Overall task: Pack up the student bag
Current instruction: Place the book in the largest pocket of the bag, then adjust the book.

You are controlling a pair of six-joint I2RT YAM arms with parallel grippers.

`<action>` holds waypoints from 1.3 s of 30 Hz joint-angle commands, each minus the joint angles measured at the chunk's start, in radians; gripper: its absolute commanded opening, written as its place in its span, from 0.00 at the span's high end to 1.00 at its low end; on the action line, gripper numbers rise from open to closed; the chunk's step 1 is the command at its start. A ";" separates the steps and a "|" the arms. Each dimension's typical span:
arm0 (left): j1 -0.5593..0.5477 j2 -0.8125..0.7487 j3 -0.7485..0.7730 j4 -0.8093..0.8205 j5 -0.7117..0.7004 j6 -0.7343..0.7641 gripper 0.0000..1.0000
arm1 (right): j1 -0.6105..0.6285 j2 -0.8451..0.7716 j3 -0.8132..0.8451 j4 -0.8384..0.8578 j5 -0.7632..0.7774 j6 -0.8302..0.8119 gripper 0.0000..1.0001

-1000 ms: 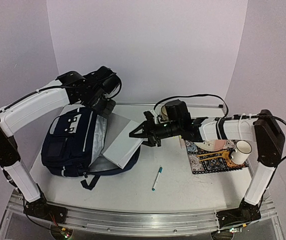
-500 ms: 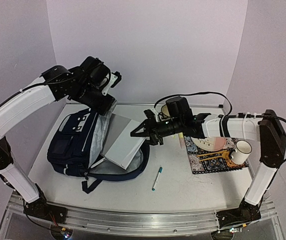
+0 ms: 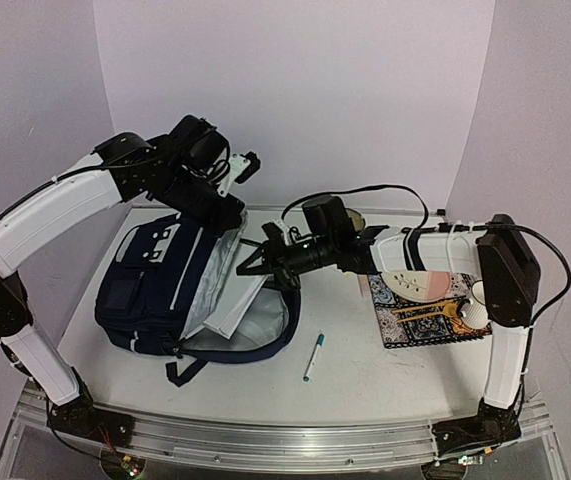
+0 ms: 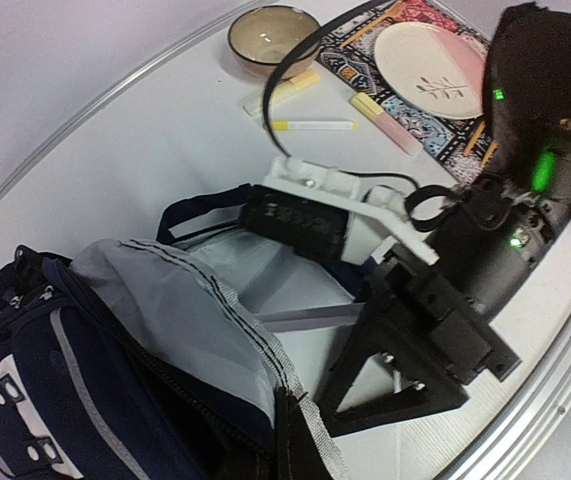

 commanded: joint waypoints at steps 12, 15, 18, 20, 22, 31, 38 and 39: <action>-0.011 -0.108 -0.149 0.279 0.174 -0.098 1.00 | 0.027 0.148 0.131 0.022 0.079 -0.074 0.55; -0.011 -0.112 -0.176 0.284 0.122 -0.126 1.00 | 0.026 0.129 0.106 -0.006 0.114 -0.105 0.45; -0.011 -0.119 -0.202 0.293 0.082 -0.156 0.99 | 0.017 0.084 0.074 -0.042 0.154 -0.149 0.36; -0.012 -0.125 -0.218 0.303 0.067 -0.172 0.99 | 0.004 0.045 0.041 -0.066 0.185 -0.172 0.32; -0.011 -0.128 -0.232 0.312 0.052 -0.187 0.99 | -0.011 0.001 0.002 -0.085 0.212 -0.189 0.29; -0.009 -0.115 -0.233 0.340 0.015 -0.239 0.99 | -0.027 -0.144 -0.103 -0.190 0.284 -0.269 0.21; -0.010 -0.108 -0.236 0.358 0.009 -0.258 1.00 | -0.001 -0.218 -0.213 -0.223 0.289 -0.348 0.32; -0.011 -0.107 -0.231 0.359 0.009 -0.259 1.00 | 0.005 -0.216 -0.220 -0.227 0.288 -0.354 0.35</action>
